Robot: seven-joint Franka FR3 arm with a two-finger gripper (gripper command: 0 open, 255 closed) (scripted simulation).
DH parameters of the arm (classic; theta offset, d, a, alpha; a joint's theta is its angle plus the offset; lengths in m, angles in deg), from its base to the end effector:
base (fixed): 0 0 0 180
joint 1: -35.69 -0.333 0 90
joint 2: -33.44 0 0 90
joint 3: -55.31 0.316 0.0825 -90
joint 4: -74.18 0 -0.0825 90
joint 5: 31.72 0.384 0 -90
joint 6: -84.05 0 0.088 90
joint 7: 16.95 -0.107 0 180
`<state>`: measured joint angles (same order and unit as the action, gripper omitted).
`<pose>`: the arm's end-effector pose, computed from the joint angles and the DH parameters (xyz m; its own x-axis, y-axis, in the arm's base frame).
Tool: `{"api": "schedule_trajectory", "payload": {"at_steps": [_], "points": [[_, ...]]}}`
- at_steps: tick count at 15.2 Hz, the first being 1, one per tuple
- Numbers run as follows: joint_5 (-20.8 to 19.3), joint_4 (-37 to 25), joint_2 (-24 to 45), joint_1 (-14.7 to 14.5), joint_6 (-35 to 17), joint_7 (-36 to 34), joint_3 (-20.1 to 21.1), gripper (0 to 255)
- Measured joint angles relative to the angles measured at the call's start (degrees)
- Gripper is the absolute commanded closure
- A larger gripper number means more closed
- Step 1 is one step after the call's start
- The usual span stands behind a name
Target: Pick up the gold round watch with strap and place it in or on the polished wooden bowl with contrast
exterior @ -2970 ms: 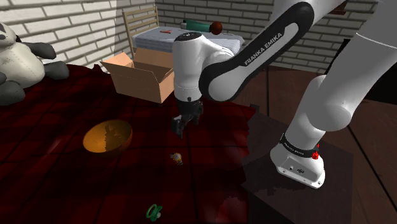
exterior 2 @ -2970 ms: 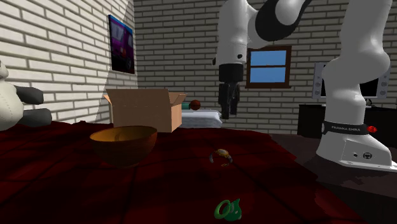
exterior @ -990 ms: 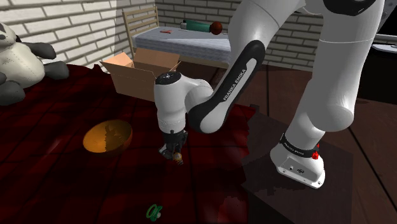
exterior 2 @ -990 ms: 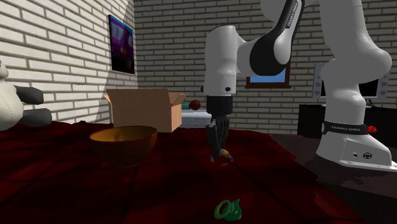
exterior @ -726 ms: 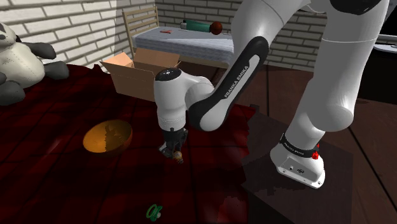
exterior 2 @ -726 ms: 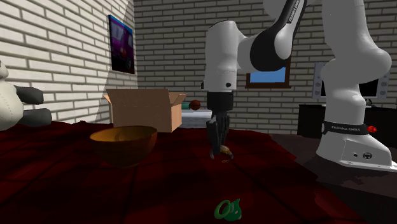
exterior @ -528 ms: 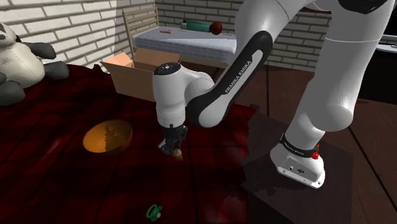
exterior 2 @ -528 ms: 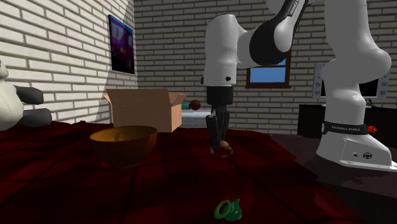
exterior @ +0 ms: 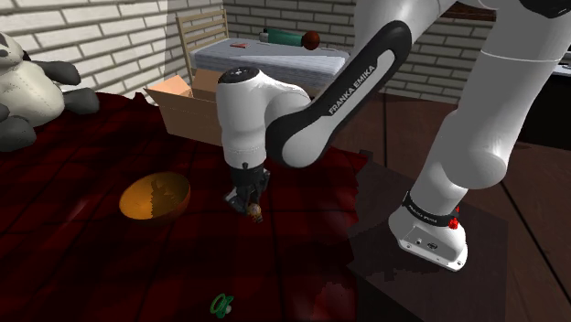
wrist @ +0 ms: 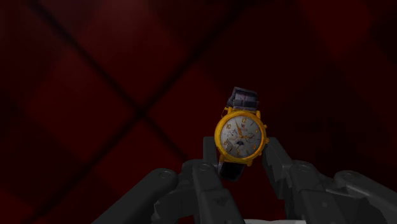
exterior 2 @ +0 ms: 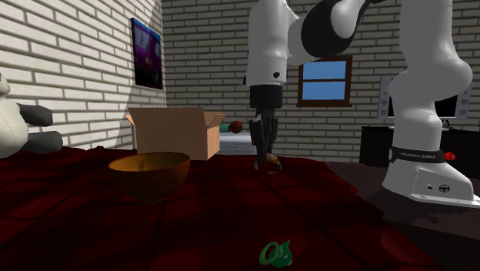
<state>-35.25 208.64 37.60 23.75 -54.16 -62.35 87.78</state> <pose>0.3632 0.3559 0.3067 0.9996 0.0273 0.0052 0.0273 -0.9996 -0.0019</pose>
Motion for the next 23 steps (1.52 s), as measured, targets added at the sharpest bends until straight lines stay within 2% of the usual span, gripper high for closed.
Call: {"api": "schedule_trajectory", "payload": {"at_steps": [9,17,19,23], "points": [[4.51,-2.23,-5.74,0.29,7.02,3.31,0.19,255],[6.93,-5.1,-9.6,0.29,13.21,5.18,-0.29,255],[7.14,-6.07,-10.02,0.28,14.55,5.31,-0.35,255],[2.9,-13.96,-3.27,0.93,16.68,3.49,-0.28,255]]}}
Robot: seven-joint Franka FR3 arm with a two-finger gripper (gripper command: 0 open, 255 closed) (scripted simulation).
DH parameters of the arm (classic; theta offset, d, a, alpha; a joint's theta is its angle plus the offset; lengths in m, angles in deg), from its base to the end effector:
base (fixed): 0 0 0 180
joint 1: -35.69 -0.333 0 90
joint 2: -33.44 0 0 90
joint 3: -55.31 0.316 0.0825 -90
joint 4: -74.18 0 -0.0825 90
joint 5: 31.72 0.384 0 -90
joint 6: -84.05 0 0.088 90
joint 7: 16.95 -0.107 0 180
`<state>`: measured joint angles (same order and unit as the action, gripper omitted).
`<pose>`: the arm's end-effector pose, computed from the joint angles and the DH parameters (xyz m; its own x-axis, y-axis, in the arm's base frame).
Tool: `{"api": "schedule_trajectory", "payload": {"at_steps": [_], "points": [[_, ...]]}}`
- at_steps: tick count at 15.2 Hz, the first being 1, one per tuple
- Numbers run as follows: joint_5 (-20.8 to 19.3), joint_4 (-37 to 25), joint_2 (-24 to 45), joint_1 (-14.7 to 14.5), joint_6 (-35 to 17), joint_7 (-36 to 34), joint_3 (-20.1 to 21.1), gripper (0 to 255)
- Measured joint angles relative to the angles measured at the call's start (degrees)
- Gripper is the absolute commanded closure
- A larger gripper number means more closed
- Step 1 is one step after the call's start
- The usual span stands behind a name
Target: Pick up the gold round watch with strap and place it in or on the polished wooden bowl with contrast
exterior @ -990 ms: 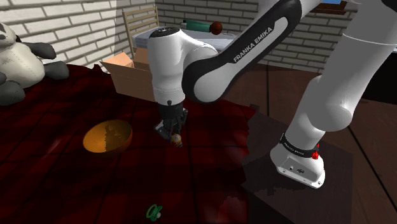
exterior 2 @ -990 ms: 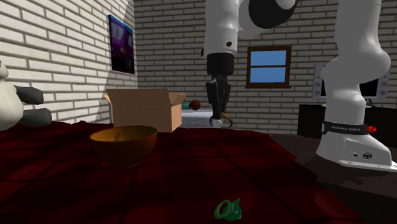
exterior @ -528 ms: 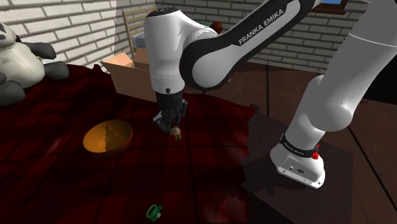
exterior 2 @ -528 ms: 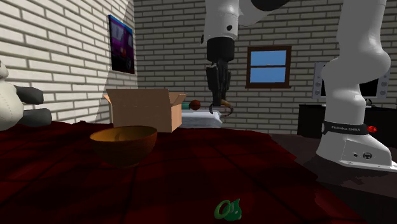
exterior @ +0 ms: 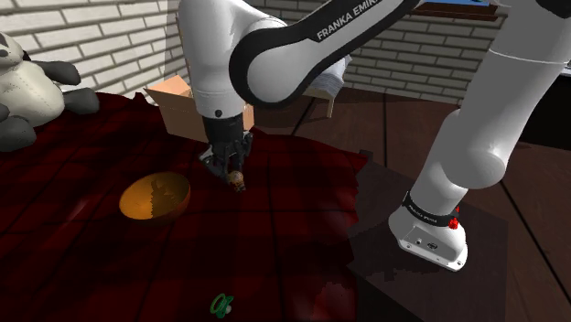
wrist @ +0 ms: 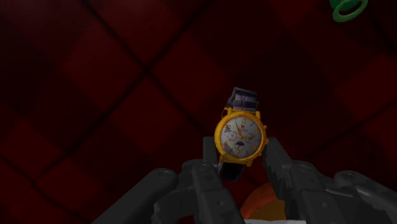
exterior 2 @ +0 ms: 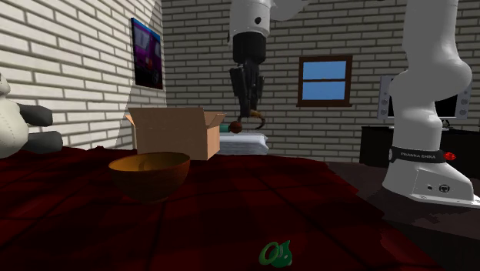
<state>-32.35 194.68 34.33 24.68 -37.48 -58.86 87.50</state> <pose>0.3990 0.3731 0.4126 0.9996 0.0282 0.0044 0.0282 -0.9996 -0.0024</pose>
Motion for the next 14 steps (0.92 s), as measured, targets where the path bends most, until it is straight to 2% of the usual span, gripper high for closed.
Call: {"api": "schedule_trajectory", "payload": {"at_steps": [3,7,11,14], "points": [[-3.97,-7.82,6.63,-0.53,2.26,-2.07,-0.11,255],[-9.74,-21.42,17.55,-2.91,6.56,-4.35,-1.27,255],[-13.37,-35.81,26.78,-6.05,12.49,-4.62,-2.71,255],[-16.13,-50.68,35.99,-9.93,18.37,-4.09,-4.31,255]]}}
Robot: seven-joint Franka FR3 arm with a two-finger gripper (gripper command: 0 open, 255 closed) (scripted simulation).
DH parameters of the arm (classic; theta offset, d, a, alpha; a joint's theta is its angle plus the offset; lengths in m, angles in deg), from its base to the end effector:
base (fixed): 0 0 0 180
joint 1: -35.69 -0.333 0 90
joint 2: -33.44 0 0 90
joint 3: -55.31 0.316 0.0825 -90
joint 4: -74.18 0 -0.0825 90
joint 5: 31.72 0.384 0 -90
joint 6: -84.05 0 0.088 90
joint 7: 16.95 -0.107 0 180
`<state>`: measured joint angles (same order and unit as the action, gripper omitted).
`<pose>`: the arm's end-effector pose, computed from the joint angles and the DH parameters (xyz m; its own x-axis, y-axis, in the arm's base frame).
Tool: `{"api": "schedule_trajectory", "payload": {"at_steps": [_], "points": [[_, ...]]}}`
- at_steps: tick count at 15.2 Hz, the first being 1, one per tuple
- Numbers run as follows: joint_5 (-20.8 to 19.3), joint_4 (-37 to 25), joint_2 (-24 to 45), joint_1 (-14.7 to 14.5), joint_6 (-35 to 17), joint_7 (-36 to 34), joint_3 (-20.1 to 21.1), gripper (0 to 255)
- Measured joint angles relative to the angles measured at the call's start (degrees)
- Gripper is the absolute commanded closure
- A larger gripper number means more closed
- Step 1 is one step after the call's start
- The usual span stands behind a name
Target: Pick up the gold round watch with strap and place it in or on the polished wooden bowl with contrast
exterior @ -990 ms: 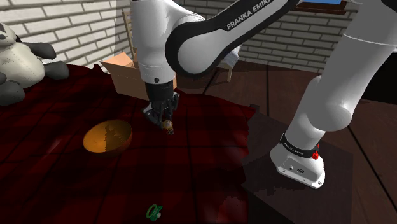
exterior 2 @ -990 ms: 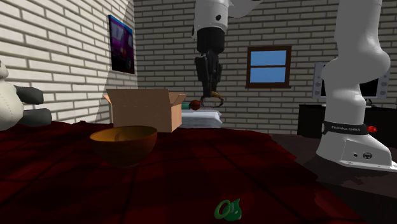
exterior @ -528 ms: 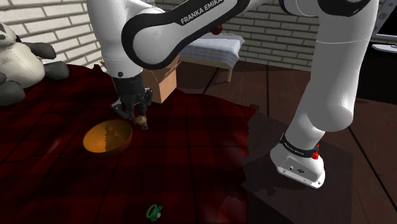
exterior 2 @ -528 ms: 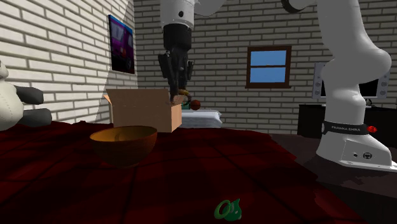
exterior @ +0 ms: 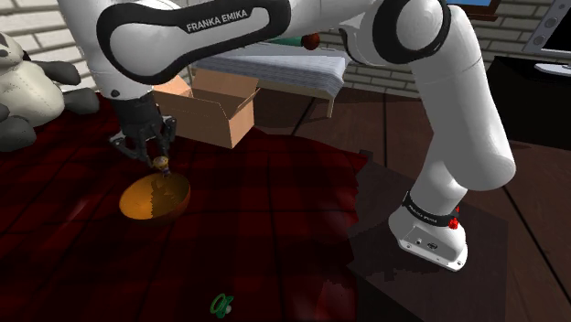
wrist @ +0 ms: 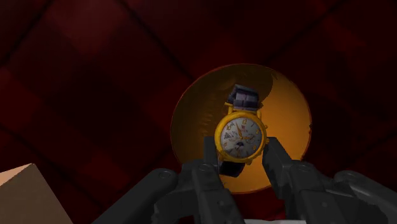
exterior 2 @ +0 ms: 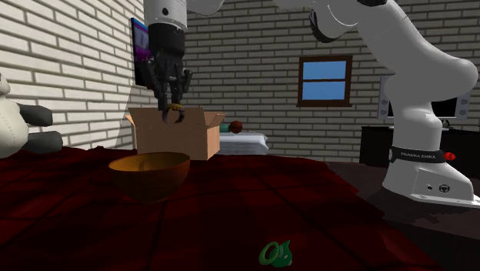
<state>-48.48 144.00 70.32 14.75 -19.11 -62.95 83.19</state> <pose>0.5589 0.4641 0.4273 0.9995 0.0297 0.0045 0.0297 -0.9996 -0.0038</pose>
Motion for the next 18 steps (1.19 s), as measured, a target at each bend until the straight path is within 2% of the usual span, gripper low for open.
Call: {"api": "schedule_trajectory", "payload": {"at_steps": [1,2,3,4,9,13,18], "points": [[-0.92,-6.68,3.87,-1.68,2.65,0.67,-0.71,255],[-1.89,-16.79,9.28,-4.49,6.79,1.75,-1.67,255],[-2.57,-24.01,13.44,-6.43,9.61,2.45,-2.45,255],[-2.86,-26.8,15.29,-7.24,10.55,2.68,-2.81,255],[-3.06,-23.35,15.61,-6.57,7.08,2.11,-2.86,255],[-3.06,-17.53,14.29,-5.17,2.91,1.41,-2.65,255],[-3.36,-14.69,14.89,-4.7,-0.39,0.97,-2.81,255]]}}
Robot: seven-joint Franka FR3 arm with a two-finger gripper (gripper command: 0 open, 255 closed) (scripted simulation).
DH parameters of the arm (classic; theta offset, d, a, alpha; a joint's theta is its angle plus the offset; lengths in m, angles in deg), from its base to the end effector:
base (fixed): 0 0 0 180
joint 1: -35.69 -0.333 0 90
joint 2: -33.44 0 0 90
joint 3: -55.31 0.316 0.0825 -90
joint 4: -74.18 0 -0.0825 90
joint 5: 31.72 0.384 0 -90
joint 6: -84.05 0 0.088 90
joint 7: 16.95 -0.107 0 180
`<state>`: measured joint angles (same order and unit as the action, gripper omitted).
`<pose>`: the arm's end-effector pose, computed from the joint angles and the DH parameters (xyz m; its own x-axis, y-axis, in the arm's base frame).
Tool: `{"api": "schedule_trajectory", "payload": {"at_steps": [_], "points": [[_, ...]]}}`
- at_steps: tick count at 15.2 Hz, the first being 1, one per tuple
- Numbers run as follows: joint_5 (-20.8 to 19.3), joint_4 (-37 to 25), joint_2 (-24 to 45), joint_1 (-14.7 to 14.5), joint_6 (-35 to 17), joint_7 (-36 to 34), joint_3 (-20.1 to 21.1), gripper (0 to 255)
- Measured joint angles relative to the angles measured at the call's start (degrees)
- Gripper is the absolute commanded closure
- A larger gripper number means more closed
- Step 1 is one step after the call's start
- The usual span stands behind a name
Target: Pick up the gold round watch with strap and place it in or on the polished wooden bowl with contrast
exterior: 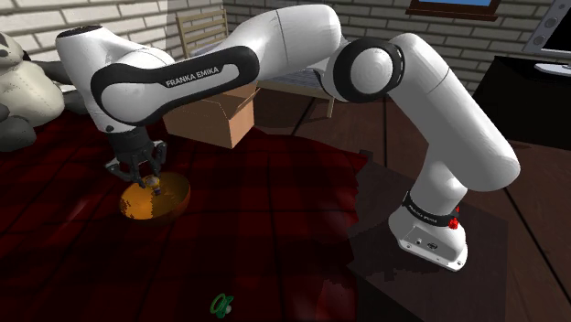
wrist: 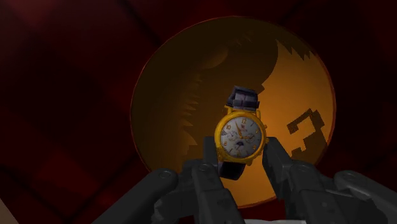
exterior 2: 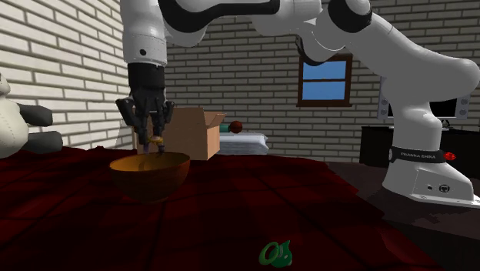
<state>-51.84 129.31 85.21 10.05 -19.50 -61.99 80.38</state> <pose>0.6010 0.4880 0.3504 0.9996 0.0272 0.0046 0.0272 -0.9996 -0.0017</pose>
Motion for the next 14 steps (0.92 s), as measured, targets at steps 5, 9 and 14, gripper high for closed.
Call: {"api": "schedule_trajectory", "payload": {"at_steps": [5,9,14], "points": [[-0.16,0.77,0.48,0.11,-1.22,-0.11,-0.11,255],[-0.16,0.8,0.49,0.12,-1.26,-0.11,-0.12,0],[-0.16,0.8,0.49,0.12,-1.26,-0.11,-0.12,0]]}}
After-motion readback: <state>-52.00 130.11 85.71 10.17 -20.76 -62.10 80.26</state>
